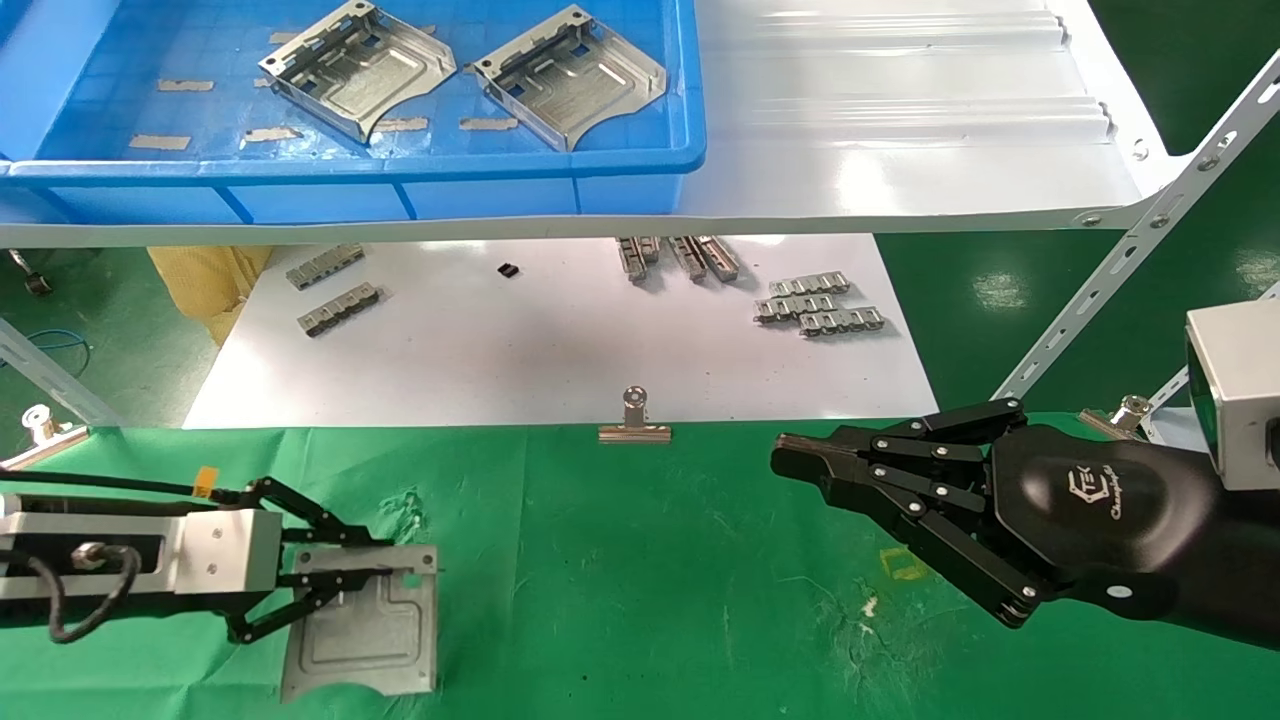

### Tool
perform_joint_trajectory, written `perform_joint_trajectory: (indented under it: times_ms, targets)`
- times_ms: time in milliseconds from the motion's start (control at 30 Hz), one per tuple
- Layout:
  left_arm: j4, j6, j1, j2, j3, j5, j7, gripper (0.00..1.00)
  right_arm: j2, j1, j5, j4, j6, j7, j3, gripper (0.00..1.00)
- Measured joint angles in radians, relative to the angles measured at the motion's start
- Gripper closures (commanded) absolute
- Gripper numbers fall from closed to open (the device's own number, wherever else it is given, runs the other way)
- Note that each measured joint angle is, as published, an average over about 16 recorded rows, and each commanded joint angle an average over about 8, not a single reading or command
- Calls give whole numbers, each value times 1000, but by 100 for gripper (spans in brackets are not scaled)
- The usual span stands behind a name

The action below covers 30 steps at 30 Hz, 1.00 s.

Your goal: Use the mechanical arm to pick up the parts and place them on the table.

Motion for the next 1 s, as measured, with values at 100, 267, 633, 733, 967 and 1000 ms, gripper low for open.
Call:
perform_joint_trajectory:
  times_ms: [100, 267, 633, 733, 967, 1000]
  targets:
    - [-15, -32, 12, 1, 5, 24, -4, 100, 0, 0, 0, 0, 0, 0, 0, 100]
    - [-30, -68, 27, 1, 12, 51, -8, 80, 0, 0, 0, 0, 0, 0, 0, 100]
    - [-45, -96, 42, -1, 14, 66, -5, 0, 0, 0, 0, 0, 0, 0, 0, 100]
    - [-47, -101, 45, -2, 13, 66, -2, 0, 0, 0, 0, 0, 0, 0, 0, 100]
    - [-48, -111, 49, -3, 11, 67, 6, 0, 0, 0, 0, 0, 0, 0, 0, 100]
    - [-48, -112, 49, -3, 11, 67, 7, 0, 0, 0, 0, 0, 0, 0, 0, 100]
